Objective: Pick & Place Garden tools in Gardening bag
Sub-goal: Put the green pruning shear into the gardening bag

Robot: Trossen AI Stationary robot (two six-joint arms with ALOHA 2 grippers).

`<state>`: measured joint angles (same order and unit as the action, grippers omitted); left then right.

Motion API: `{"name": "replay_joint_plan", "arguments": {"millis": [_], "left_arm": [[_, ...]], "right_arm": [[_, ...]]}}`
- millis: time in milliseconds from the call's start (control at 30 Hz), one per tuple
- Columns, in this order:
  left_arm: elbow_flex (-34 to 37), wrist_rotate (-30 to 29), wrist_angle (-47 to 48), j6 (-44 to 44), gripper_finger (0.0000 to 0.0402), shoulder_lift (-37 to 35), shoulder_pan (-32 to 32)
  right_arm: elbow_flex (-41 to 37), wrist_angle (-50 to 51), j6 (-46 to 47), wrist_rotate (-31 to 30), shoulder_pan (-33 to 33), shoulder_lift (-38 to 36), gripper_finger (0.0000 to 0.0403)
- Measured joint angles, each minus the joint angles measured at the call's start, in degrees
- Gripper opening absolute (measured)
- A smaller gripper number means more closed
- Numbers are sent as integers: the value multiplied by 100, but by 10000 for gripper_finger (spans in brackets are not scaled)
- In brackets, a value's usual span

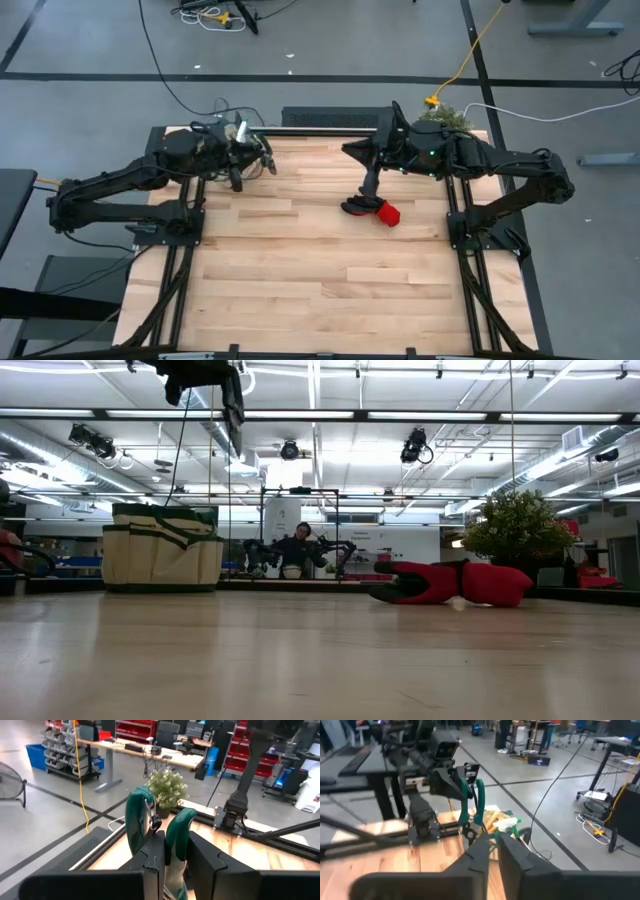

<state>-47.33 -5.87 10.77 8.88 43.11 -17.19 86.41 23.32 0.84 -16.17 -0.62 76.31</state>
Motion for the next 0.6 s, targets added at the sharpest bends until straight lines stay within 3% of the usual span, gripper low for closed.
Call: {"name": "replay_joint_plan", "arguments": {"millis": [100,233,400,600], "left_arm": [[0,-64,205,94,64,-155,-1],[0,-263,369,105,64,-335,0],[2,-493,600,115,64,-578,-1],[2,-846,1250,159,64,-867,-2]], "right_arm": [[-44,251,-297,330,4,-101,6],[-557,102,-257,702,4,-379,4],[-1701,-897,212,954,80,-982,1],[-2913,-1706,736,757,293,-1748,1]]}}
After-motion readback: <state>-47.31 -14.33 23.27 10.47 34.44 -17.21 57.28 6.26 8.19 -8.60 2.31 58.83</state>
